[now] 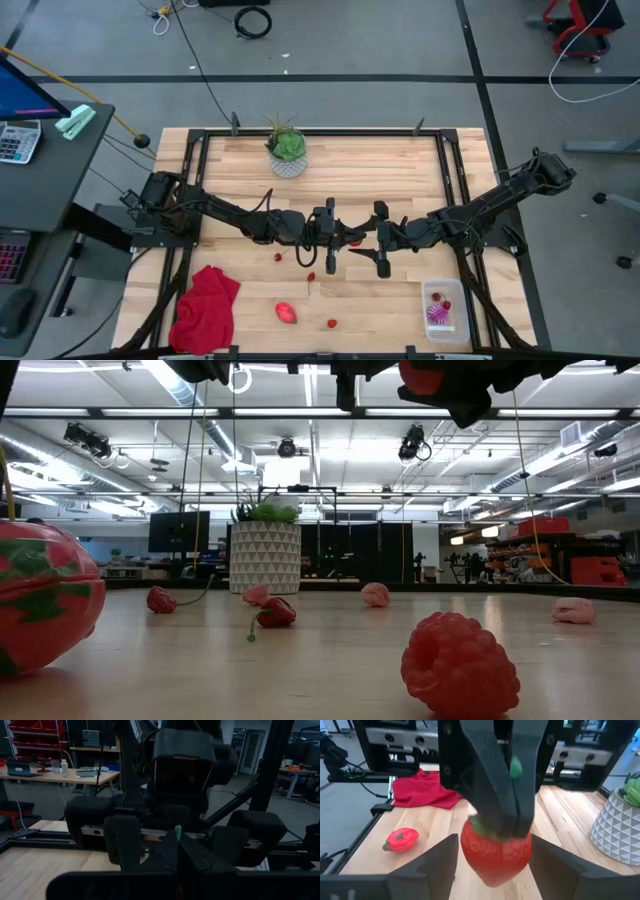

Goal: Pick and placing Produce into tupperware
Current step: Put the red strawberry into the transparent container, then put the pink peach into the transparent container

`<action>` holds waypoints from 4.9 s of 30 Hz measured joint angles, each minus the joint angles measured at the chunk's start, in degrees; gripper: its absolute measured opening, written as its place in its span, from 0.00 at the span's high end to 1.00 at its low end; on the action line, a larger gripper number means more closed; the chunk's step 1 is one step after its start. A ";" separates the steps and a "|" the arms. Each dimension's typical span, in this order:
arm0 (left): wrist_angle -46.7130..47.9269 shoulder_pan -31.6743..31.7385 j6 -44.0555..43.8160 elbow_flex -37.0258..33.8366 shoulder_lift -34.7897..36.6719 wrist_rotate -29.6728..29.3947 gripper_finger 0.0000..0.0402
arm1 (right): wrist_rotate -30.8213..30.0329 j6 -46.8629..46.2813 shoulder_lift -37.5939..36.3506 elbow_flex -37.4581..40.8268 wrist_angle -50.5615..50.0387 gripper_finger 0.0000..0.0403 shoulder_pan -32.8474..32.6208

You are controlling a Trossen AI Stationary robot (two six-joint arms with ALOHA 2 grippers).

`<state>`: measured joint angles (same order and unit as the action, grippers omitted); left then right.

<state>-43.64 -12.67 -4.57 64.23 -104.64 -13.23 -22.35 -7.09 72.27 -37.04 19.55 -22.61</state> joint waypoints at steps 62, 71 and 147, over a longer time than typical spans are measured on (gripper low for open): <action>-5.75 0.07 2.46 0.02 0.02 0.00 0.66 | 3.47 -58.53 -21.90 0.00 -41.80 0.57 -25.11; -5.66 -0.19 2.25 0.02 0.02 0.00 0.66 | 1.83 -83.04 -9.90 0.00 -42.38 0.57 -41.02; 29.01 -2.85 -2.76 0.06 11.45 -7.10 0.73 | -6.64 -38.25 8.95 0.02 -37.27 0.38 -13.80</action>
<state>-14.63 -15.51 -7.33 64.29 -93.19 -20.34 -28.99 -45.33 81.22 -37.01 -17.72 -36.41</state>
